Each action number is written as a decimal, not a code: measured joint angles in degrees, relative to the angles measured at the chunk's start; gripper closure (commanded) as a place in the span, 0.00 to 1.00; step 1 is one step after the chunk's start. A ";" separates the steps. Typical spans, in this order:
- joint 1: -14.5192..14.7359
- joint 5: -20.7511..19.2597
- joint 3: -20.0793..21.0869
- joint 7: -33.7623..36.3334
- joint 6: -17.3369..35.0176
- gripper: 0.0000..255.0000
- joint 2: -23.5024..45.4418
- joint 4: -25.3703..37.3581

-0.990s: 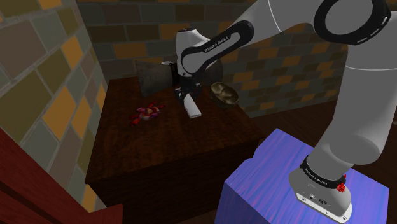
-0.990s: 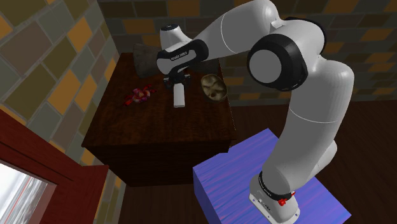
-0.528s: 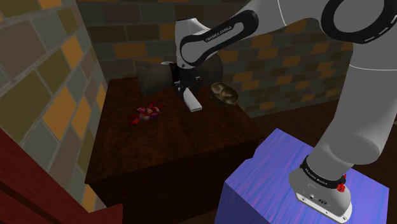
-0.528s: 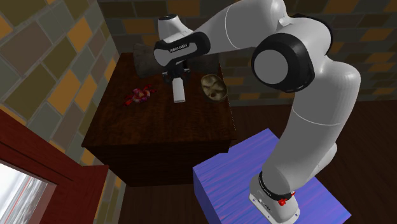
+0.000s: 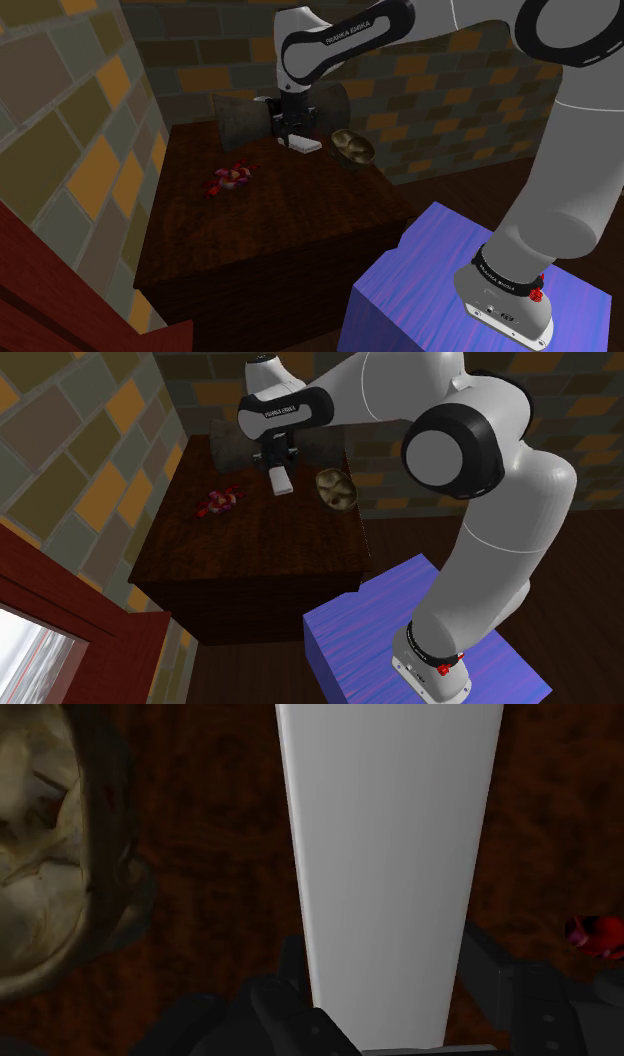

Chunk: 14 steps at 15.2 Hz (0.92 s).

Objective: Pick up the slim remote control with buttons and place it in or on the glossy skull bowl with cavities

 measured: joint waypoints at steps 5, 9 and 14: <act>0.09 0.31 0.18 -0.14 -3.26 1.00 -1.07 2.36; 0.08 0.51 0.22 -0.31 -6.26 1.00 -1.69 4.76; 0.03 0.63 0.21 -0.60 -9.74 1.00 -2.00 8.02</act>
